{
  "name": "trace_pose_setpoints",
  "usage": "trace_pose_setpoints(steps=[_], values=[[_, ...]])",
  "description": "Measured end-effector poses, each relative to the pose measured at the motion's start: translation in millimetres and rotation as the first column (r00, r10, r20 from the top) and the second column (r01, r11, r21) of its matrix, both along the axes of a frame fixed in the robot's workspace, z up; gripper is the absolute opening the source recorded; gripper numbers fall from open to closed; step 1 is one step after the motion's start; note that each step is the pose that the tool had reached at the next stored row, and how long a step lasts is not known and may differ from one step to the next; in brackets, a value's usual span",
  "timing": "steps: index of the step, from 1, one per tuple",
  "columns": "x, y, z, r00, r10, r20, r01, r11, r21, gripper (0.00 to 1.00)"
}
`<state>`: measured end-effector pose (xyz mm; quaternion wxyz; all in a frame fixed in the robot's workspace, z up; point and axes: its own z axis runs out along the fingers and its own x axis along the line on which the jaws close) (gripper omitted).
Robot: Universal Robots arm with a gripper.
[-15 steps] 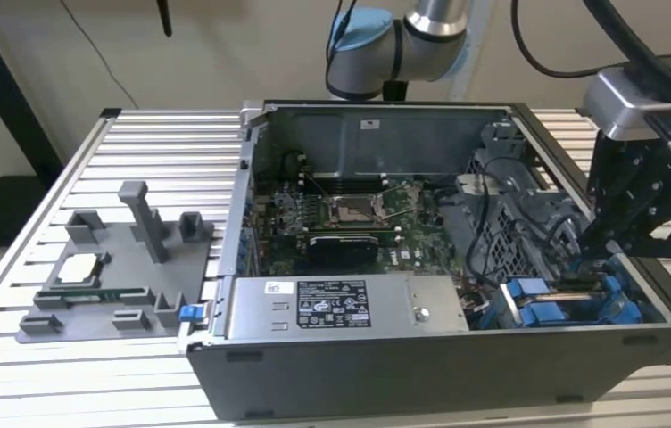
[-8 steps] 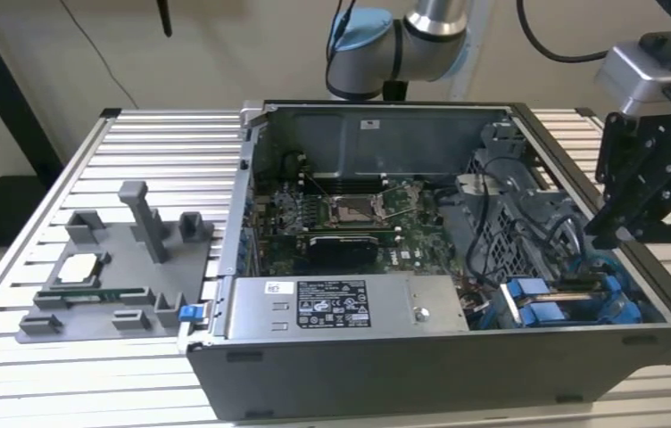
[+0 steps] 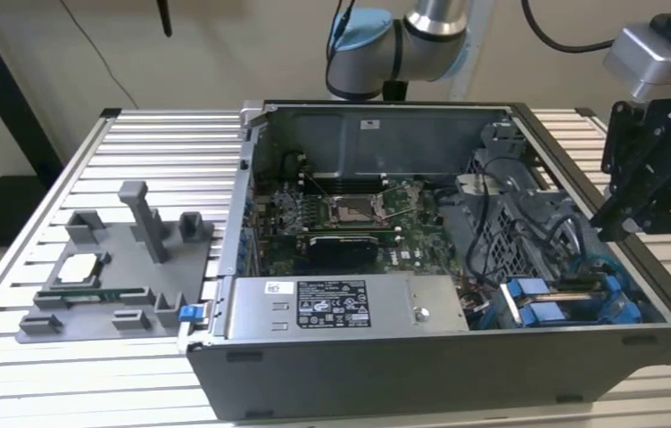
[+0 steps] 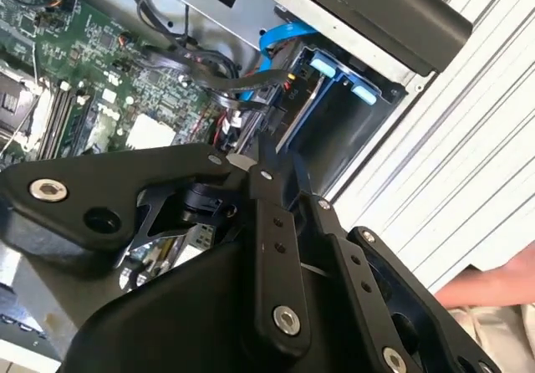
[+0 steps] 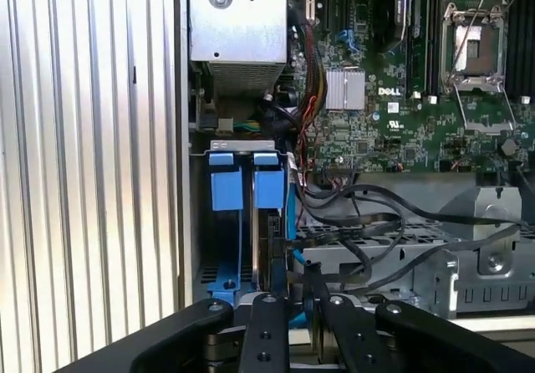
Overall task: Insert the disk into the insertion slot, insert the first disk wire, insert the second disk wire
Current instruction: 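Insert the second disk wire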
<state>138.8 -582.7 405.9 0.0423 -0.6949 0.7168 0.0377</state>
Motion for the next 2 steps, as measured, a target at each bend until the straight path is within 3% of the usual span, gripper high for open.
trace_pose_setpoints(steps=[2], values=[[0.0, 0.0, 0.0, 1.0, 0.0, 0.0, 0.0, 1.0, 0.0, 1.0]])
